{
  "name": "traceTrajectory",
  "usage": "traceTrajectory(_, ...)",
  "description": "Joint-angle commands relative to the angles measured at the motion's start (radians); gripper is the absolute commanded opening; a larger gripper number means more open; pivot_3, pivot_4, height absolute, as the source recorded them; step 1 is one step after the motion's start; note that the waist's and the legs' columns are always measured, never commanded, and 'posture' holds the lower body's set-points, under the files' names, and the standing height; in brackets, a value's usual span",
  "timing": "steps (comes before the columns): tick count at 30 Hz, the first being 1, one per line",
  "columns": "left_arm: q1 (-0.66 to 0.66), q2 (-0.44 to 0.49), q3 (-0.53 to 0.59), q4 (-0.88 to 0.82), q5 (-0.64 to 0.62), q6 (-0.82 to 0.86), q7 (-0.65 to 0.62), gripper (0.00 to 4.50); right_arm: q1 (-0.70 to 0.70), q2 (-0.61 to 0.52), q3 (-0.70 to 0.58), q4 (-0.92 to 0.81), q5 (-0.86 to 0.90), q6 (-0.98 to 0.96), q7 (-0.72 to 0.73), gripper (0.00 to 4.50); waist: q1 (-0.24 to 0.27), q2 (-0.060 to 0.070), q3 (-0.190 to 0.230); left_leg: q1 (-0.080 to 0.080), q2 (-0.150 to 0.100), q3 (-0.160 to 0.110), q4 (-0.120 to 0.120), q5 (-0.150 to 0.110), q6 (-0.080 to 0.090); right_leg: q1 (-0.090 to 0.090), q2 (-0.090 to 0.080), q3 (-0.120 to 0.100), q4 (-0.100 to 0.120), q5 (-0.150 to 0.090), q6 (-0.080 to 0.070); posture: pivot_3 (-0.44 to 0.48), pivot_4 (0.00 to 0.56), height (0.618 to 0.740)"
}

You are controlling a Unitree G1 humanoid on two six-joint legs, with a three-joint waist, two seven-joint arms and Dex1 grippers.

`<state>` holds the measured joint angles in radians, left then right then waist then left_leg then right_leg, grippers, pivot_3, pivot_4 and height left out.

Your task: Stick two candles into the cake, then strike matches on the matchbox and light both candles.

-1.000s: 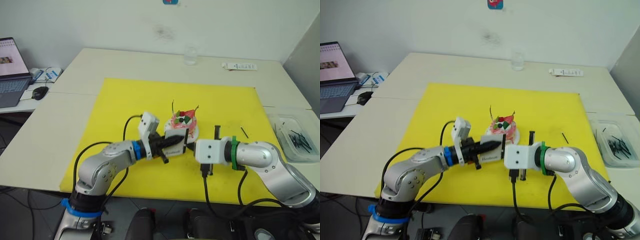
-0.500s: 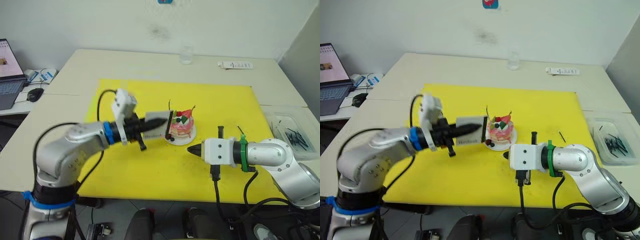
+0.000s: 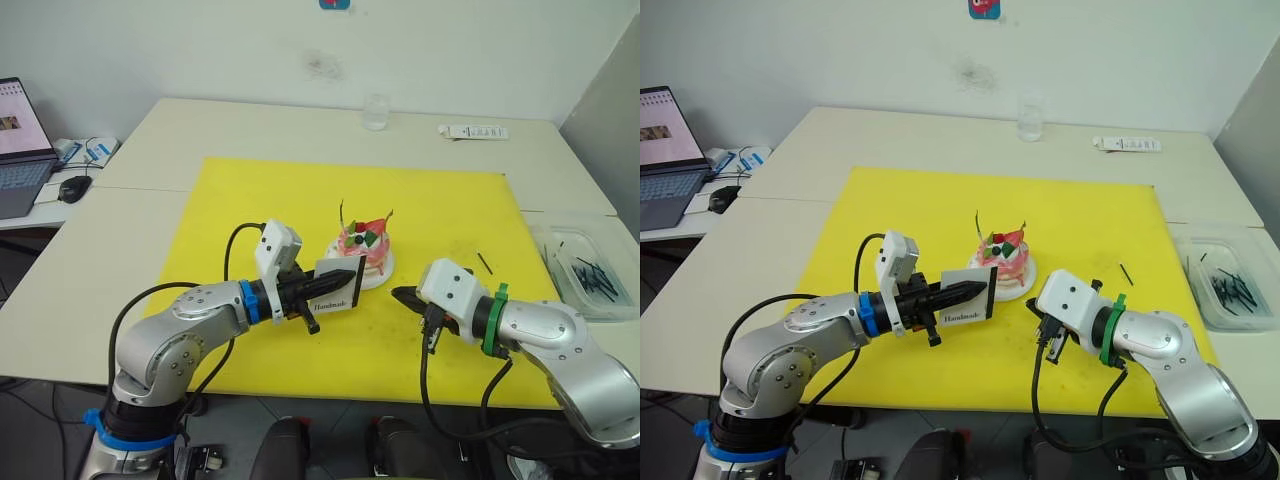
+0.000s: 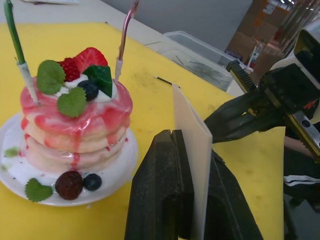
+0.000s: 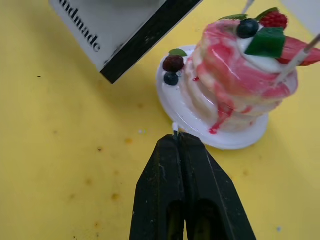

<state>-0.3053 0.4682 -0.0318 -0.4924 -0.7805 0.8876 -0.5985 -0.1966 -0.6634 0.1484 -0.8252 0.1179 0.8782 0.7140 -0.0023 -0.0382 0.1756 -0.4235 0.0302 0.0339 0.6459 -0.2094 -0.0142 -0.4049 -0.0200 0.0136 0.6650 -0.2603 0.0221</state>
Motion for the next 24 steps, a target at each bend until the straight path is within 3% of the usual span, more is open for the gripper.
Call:
traceTrajectory(1,-0.006,-0.029,-0.006,0.015,-0.003,-0.006,0.018,0.00,-0.012,-0.002,-0.030,-0.072,0.037,0.015,-0.015,0.02,0.000,0.000,0.000,0.000,0.000,0.000,0.000,0.000,0.000,0.000,0.000,0.000,0.000,0.000,0.000,0.000,0.150,0.738)
traceTrajectory(12,-0.039,-0.081,0.005,0.081,-0.047,0.068,0.047,0.00,-0.120,-0.039,0.086,-0.062,0.035,0.012,-0.026,0.02,0.000,0.000,0.000,0.000,-0.001,0.000,0.000,0.000,0.000,0.000,0.001,0.000,-0.001,0.000,0.001,0.000,0.150,0.738)
traceTrajectory(24,-0.040,-0.092,0.041,0.073,-0.126,0.125,0.081,0.00,-0.145,-0.064,0.165,0.006,-0.007,-0.033,-0.042,0.02,0.000,0.000,0.000,0.000,-0.001,0.000,0.000,0.000,0.000,0.000,0.001,0.000,0.000,0.000,0.001,0.000,0.150,0.738)
